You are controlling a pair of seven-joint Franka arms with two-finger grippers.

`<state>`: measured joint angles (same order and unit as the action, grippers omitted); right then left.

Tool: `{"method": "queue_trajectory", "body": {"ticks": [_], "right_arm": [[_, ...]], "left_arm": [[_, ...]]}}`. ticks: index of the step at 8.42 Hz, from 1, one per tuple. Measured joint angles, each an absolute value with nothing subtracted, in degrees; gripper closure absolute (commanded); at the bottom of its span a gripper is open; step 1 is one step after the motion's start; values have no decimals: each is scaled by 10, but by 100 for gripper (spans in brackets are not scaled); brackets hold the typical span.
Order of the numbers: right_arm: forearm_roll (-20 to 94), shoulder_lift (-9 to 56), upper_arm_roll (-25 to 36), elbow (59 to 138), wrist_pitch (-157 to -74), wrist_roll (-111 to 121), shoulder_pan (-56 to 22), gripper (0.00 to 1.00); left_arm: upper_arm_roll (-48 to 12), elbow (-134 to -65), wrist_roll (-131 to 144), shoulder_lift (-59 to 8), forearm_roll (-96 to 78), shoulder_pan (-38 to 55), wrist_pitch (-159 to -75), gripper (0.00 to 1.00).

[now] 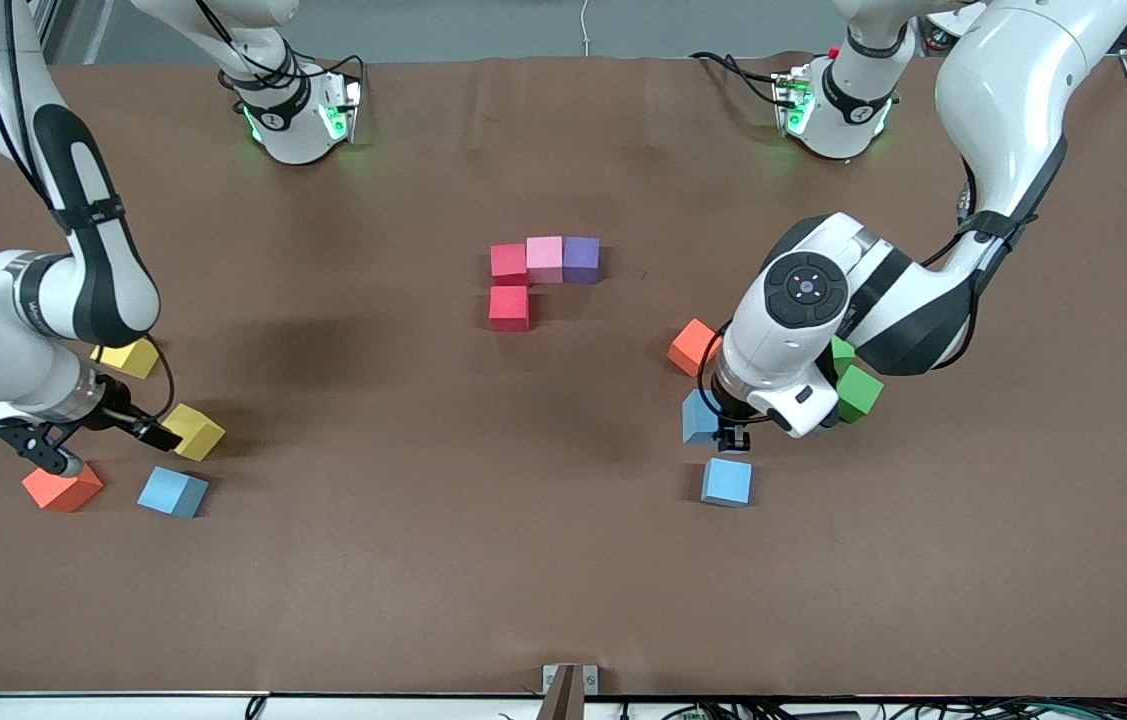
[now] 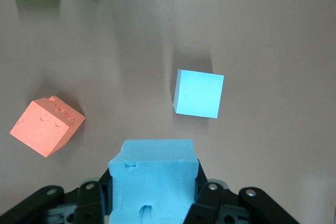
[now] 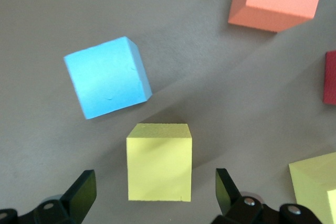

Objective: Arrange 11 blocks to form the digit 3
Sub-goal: 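Grasp the yellow cube with the right gripper and lift it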

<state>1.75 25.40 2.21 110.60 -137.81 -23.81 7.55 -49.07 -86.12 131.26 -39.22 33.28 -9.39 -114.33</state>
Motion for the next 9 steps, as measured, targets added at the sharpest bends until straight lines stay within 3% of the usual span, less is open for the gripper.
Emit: {"method": "queue_trajectory", "body": {"ticks": [9], "right_arm": [[33,301,16,1107,-1413,-258,79,2]], "left_arm": [[-490,-861,1312,-392,333,-94,-1143,71]]}}
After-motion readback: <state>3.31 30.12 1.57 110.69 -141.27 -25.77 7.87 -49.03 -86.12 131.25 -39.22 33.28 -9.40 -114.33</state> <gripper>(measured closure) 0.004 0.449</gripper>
